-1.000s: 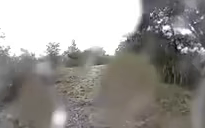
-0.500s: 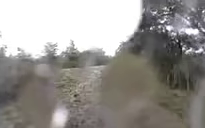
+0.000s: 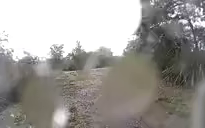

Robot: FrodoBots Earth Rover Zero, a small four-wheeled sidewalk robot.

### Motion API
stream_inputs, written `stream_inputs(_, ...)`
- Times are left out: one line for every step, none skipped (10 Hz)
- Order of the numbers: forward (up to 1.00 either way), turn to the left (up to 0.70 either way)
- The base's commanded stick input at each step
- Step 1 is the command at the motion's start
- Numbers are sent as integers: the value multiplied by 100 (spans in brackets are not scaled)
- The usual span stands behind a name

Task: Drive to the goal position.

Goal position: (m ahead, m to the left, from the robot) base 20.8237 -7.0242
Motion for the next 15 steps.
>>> stream_inputs(85, 0)
stream_inputs(85, 0)
stream_inputs(85, 0)
stream_inputs(85, 0)
stream_inputs(85, 0)
stream_inputs(85, 0)
stream_inputs(85, 34)
stream_inputs(85, 34)
stream_inputs(85, 32)
stream_inputs(85, 11)
stream_inputs(85, 0)
stream_inputs(85, 0)
stream_inputs(85, 0)
stream_inputs(85, 0)
stream_inputs(85, 0)
